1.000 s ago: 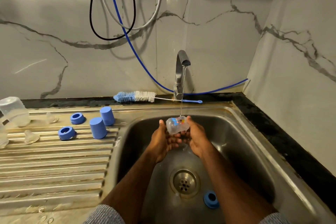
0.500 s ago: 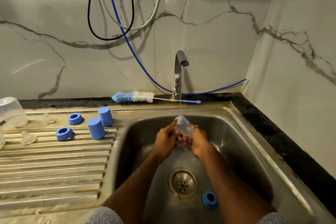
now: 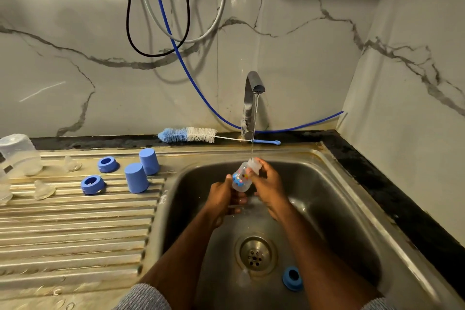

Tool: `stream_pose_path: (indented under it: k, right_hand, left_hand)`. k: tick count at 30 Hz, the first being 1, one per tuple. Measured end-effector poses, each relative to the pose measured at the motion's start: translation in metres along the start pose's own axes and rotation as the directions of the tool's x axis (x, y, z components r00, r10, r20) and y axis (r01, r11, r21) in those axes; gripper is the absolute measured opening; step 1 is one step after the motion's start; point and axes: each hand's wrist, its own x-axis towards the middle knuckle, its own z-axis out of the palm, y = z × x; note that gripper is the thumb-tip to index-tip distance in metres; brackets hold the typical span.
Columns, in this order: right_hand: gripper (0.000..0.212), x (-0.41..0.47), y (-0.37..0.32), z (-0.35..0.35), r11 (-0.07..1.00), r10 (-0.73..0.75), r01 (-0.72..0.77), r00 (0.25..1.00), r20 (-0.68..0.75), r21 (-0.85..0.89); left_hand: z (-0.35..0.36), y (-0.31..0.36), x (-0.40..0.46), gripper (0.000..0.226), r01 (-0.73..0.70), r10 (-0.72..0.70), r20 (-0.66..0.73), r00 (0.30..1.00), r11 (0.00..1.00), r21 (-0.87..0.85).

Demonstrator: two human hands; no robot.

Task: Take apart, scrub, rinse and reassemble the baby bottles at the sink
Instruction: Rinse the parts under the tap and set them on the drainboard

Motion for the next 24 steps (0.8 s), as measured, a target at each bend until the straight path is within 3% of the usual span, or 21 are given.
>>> stream_pose_path:
  k: [4, 8, 11, 15, 18, 21, 24]
  right_hand:
    - [0.071, -0.005, 0.005, 0.006, 0.988, -0.04, 0.052, 0.995, 0.086, -0.143]
    - [0.069, -0.004, 0.005, 0.005, 0.931, -0.154, 0.151, 0.988, 0.017, -0.333]
    - [0.071, -0.006, 0.01, 0.005, 0.917, -0.074, 0.107, 0.992, 0.1, -0.384]
    - [0.067, -0.004, 0.01, 0.004, 0.869, -0.071, 0.052, 0.997, -0.021, -0.493]
    - [0.06, -0.006, 0.016, 0.003, 0.822, 0.117, -0.003, 0.98, 0.163, -0.57]
    - [0.062, -0.002, 0.02, 0.001, 0.81, 0.051, -0.01, 0.997, 0.053, -0.586]
    - [0.062, -0.002, 0.018, -0.002, 0.736, 0.178, -0.017, 0.969, 0.17, -0.676]
  left_hand:
    - [-0.001, -0.006, 0.001, 0.052, -0.004, 0.0, 0.013, 1.0, 0.957, 0.292]
    - [-0.007, -0.014, 0.018, 0.021, -0.046, 0.134, -0.127, 0.983, 0.845, 0.533]
    - [-0.011, -0.017, 0.025, 0.012, -0.042, 0.171, -0.194, 0.966, 0.844, 0.535]
    - [-0.013, -0.017, 0.029, 0.014, -0.062, 0.192, -0.214, 0.958, 0.864, 0.5]
    - [-0.012, -0.019, 0.029, 0.015, -0.074, 0.198, -0.195, 0.961, 0.859, 0.506]
    - [-0.012, -0.018, 0.03, 0.013, -0.072, 0.206, -0.217, 0.954, 0.862, 0.501]
    - [-0.011, -0.018, 0.028, 0.015, -0.08, 0.212, -0.204, 0.956, 0.854, 0.515]
